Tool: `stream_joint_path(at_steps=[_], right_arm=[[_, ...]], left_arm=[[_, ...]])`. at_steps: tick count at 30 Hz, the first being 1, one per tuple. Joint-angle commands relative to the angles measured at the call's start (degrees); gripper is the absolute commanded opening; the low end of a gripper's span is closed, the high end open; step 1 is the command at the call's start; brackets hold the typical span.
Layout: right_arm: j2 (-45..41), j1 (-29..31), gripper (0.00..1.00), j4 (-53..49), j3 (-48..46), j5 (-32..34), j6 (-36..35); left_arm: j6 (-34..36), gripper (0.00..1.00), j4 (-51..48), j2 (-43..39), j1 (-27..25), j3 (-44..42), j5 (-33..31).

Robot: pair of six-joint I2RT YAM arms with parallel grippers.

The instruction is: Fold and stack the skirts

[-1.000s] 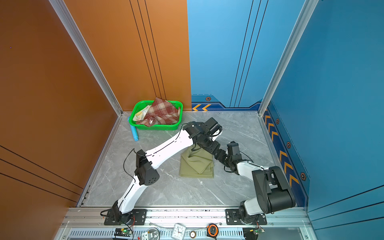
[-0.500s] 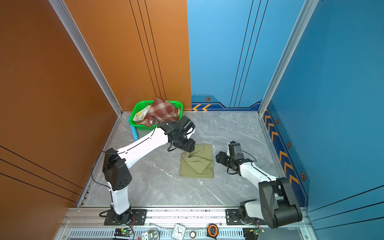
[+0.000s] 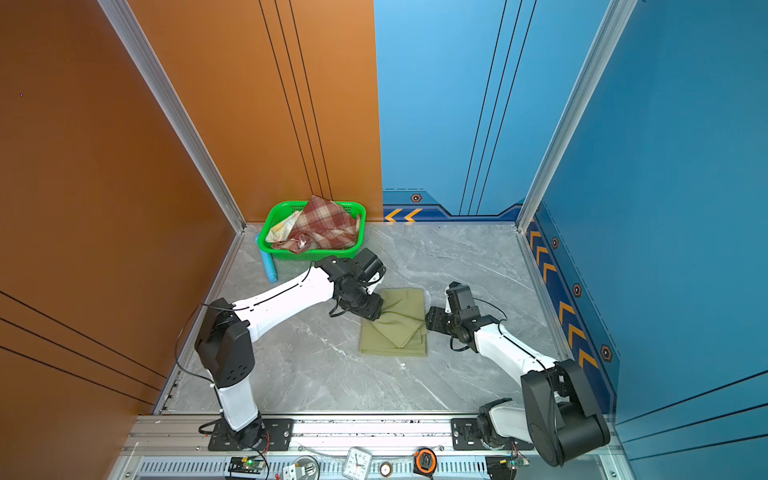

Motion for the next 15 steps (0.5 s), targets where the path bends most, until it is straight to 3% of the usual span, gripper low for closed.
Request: stream_joint_path(at_steps=[1,9,15], right_arm=[[-1.4,-1.0,0.71,-2.9,1.4,2.0,0.5],[-1.4,-4.0,0.71,-2.9,1.4,0.1,3.9],[-4.3,-4.4,0.72,-3.2,1.1,0.1,5.0]], left_arm=[[-3.1,0.64,0.5,-4.3,-2.9,-2.9,-3.2],[-20.9,0.67,12.1,-11.9,-6.3,-13.5,-4.1],[-38.9,0.71,30.9,-15.0,-6.9,-26.3,-2.6]])
